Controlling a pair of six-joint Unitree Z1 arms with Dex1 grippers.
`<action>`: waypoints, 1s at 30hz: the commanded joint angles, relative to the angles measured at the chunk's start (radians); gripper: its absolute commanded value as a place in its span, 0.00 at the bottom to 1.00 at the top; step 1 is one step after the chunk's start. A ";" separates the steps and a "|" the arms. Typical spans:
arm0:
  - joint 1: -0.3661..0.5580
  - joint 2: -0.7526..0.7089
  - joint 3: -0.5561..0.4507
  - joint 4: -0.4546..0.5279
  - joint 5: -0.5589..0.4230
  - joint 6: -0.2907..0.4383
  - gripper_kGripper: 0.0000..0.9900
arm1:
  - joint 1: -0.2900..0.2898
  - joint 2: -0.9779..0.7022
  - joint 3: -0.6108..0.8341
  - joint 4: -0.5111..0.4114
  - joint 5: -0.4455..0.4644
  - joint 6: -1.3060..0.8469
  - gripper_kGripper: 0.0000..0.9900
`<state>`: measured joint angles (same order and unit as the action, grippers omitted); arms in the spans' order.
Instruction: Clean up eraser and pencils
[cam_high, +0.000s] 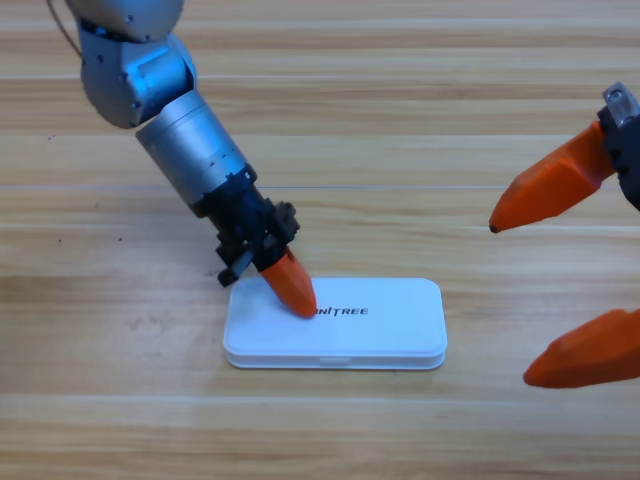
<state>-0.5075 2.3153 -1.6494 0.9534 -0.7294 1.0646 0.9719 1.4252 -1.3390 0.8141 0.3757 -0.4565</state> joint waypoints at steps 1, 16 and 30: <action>-0.045 -0.065 0.161 -0.147 0.099 -0.058 0.00 | 0.014 0.034 0.032 -0.015 0.009 0.010 0.99; -0.057 -0.576 0.172 -0.022 0.188 -0.104 0.00 | 0.014 0.031 0.032 -0.015 0.009 0.012 0.99; -0.318 -0.832 0.155 0.077 0.292 -0.324 0.97 | 0.014 0.031 0.032 -0.015 0.008 0.015 0.99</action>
<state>-0.7445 1.4785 -1.5434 1.0358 -0.4542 0.7720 0.9719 1.4252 -1.3390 0.8140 0.3758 -0.4553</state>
